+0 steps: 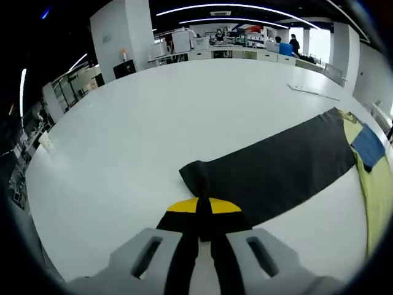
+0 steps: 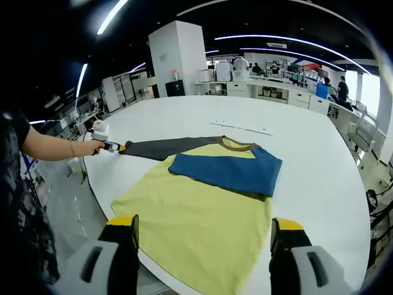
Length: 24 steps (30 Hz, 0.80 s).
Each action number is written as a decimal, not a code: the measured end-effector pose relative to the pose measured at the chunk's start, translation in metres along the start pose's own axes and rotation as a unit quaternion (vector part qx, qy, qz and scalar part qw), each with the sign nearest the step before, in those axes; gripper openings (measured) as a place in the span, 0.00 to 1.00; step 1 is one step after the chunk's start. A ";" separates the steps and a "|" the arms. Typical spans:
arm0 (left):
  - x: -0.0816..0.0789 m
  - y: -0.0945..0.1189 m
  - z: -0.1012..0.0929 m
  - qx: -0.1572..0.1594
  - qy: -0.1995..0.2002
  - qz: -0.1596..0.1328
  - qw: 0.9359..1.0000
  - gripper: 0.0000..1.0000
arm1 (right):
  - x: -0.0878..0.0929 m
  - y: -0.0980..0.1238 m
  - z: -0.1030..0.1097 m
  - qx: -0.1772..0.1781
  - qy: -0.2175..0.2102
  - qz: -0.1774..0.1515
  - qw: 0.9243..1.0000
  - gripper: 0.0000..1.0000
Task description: Fold the garment on the visible template until the final outline fits inside the template.
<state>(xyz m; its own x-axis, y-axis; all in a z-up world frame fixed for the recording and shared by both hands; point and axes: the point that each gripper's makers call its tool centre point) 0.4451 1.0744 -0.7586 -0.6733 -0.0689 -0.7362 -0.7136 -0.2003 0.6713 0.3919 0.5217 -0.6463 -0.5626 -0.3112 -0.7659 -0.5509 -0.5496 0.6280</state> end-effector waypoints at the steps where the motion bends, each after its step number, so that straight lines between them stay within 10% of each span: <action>1: -0.001 0.002 0.000 0.002 0.007 -0.003 1.000 0.01 | 0.000 -0.001 0.001 -0.001 0.001 0.001 1.000 0.89; 24: -0.067 0.037 -0.052 0.074 -0.001 -0.076 0.994 0.01 | 0.004 -0.006 0.008 -0.019 0.004 0.001 1.000 0.90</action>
<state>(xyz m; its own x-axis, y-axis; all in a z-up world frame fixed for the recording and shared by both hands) 0.4735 1.0204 -0.6891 -0.5559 -0.0476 -0.8299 -0.8275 -0.0628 0.5579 0.3880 0.5303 -0.6520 -0.5588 -0.3180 -0.7659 -0.5256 -0.5786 0.6237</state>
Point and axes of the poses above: the point that each gripper's makers call its tool centre point, and the gripper's own axes: y roughly backward along the fingers, z roughly to its left, x roughly out of its underside, and after that the axes turned 1 degree about -y, right-handed
